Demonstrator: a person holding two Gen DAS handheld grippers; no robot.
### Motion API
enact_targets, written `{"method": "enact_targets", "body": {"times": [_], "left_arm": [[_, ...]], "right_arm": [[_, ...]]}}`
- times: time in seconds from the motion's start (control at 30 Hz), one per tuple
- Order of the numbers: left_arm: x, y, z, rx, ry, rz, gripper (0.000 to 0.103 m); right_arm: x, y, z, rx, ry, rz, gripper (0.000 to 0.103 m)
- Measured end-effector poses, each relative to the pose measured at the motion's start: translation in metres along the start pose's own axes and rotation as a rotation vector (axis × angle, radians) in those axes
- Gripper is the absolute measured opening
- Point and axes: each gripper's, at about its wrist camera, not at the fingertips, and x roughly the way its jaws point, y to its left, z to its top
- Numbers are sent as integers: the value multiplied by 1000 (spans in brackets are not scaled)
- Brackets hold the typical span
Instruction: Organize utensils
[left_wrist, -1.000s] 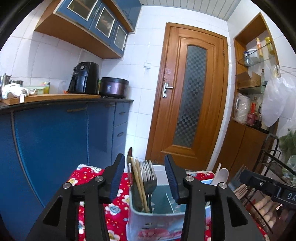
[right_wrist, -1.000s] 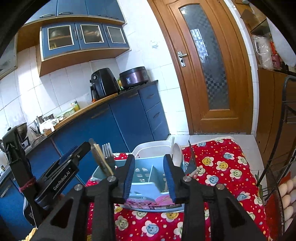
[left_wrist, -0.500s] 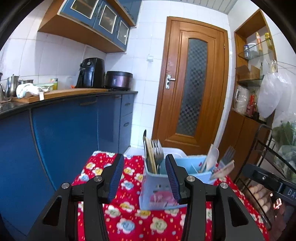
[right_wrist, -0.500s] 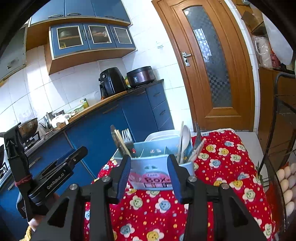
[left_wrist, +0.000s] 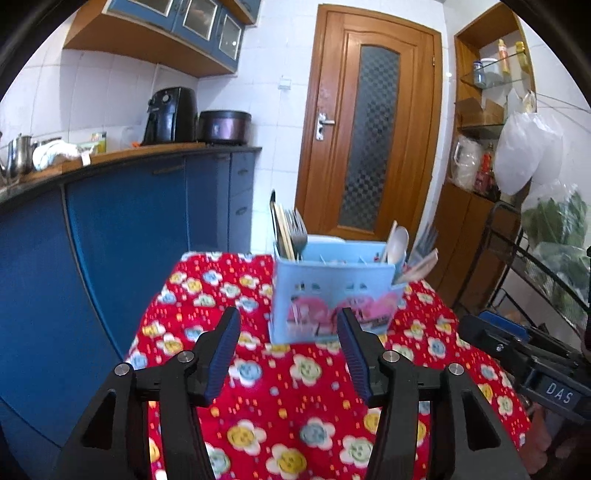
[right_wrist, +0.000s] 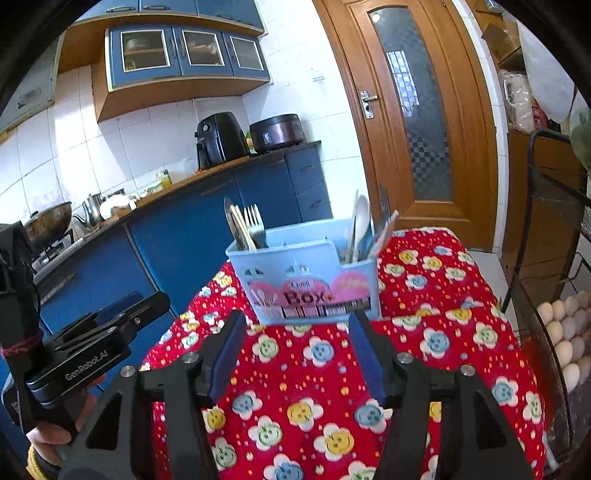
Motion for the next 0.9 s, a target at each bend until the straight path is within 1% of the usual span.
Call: {"method": "enact_targets", "body": {"times": [0.13, 0.27, 0.37, 0.47, 0.57, 0.7, 0.9], "left_arm": [[1, 1, -14, -9, 21, -1, 60], [10, 0, -31, 10, 56, 39, 60], [22, 3, -41, -9, 94, 39, 60], [32, 5, -53, -20, 116, 43, 60], [39, 6, -65, -6, 125, 64, 60], [47, 8, -76, -27, 137, 54, 60], [52, 5, -88, -26, 124, 61, 60]], "right_arm": [[2, -3, -16, -5, 21, -29, 67], [7, -5, -37, -12, 47, -90, 75], [12, -7, -50, -27, 64, -125, 76], [16, -11, -58, -24, 73, -136, 78], [19, -14, -65, -27, 71, -147, 81], [25, -16, -74, -48, 59, -180, 86], [31, -19, -85, -73, 49, -228, 88]]}}
